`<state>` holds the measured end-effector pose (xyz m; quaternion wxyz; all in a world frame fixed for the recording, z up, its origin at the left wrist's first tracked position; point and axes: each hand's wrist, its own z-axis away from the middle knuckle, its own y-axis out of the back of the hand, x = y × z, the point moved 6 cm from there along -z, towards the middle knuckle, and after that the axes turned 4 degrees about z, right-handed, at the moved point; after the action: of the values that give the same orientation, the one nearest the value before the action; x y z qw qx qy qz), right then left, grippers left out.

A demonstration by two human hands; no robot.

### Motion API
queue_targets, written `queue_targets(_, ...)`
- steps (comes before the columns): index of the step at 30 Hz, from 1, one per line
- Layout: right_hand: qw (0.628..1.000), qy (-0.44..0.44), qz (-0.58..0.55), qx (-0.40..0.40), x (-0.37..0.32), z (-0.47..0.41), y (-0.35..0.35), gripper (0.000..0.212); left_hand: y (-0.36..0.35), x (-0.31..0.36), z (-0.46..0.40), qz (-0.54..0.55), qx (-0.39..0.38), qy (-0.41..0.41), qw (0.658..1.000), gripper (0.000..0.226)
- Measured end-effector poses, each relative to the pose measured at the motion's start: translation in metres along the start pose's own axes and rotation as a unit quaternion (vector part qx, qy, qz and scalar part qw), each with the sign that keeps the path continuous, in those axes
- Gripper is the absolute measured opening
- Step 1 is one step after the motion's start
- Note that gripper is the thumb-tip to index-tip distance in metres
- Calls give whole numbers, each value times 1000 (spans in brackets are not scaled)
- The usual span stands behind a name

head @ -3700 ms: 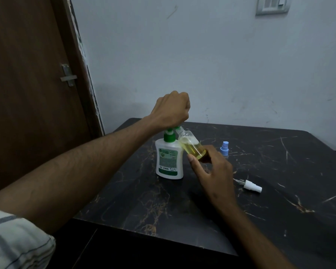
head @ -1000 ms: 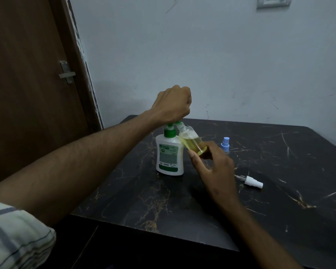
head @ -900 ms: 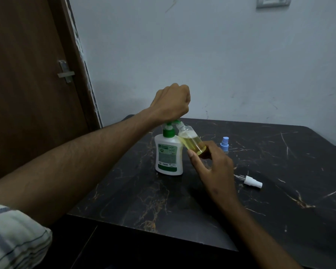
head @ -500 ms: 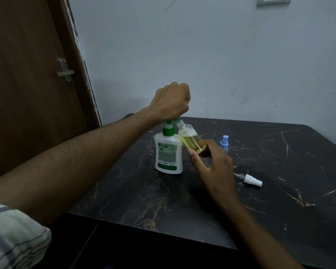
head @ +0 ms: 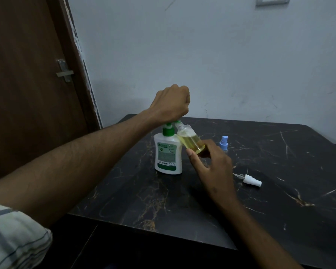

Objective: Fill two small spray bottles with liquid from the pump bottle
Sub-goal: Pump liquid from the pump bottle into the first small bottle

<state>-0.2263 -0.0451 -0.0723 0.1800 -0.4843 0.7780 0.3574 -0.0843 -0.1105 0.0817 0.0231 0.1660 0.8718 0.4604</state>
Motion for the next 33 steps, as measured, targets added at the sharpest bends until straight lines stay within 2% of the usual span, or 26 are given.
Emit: queue_targets(33,1000,-5,3,-6,1,0,-2,31,0,0,-3,-2,-7,-12,1000,30)
